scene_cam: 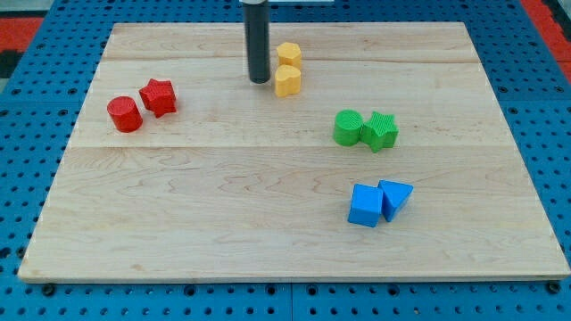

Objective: Move the red star towards the yellow blocks

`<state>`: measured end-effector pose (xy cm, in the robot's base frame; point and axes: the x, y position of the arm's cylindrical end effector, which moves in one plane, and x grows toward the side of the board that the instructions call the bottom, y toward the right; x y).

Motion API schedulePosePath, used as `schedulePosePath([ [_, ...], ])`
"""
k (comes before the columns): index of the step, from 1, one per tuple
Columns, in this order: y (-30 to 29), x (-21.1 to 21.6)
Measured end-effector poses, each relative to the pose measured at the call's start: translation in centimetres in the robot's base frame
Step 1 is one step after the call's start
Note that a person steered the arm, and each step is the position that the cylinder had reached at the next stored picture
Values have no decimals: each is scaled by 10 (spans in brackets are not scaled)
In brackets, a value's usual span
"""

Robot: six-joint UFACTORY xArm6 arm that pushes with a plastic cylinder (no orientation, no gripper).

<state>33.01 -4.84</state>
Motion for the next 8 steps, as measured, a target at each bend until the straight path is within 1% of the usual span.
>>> schedulePosePath([
  [1,32,49],
  [2,51,66],
  [3,-13,71],
  [4,-40,99],
  [5,-47,125],
  [6,-109,144],
  [7,-178,144],
  [8,-232,129],
])
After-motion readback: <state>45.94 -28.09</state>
